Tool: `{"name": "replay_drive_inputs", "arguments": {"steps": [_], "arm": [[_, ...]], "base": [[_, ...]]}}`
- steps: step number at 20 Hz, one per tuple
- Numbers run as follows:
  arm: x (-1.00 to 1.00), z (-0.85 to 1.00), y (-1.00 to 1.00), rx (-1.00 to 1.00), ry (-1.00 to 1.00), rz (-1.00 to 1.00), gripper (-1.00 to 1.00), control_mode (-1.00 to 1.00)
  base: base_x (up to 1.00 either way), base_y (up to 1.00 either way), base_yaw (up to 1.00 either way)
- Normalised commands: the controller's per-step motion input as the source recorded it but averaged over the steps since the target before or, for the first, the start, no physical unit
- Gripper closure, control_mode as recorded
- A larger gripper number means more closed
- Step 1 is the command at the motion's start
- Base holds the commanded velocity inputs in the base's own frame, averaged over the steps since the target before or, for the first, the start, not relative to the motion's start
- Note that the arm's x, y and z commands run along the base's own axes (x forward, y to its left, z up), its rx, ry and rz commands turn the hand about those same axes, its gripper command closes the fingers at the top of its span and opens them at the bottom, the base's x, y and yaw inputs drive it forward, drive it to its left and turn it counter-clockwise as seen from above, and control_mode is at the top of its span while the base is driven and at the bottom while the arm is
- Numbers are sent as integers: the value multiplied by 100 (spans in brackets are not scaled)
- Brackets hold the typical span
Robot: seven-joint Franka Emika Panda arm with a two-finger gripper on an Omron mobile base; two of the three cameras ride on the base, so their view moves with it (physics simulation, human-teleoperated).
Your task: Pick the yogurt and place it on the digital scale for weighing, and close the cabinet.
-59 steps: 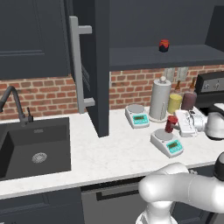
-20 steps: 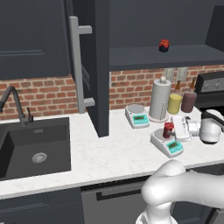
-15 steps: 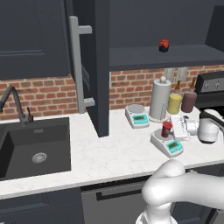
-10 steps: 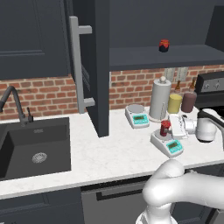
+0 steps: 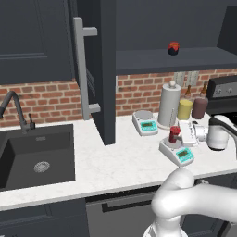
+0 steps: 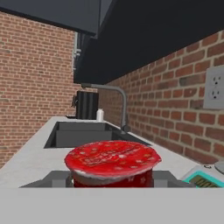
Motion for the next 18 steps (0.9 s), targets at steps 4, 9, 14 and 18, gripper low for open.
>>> {"name": "replay_drive_inputs", "arguments": {"steps": [4,9,14,18], "arm": [[0,0,0,0,0,0,-100,-100],[0,0,0,0,0,0,-100,-100],[-10,0,-14,0,-3,0,-100,-100],[-32,2,-46,1,-9,-2,-100,-100]], "base": [[0,0,0],[0,0,0],[0,0,0],[0,0,0]]}}
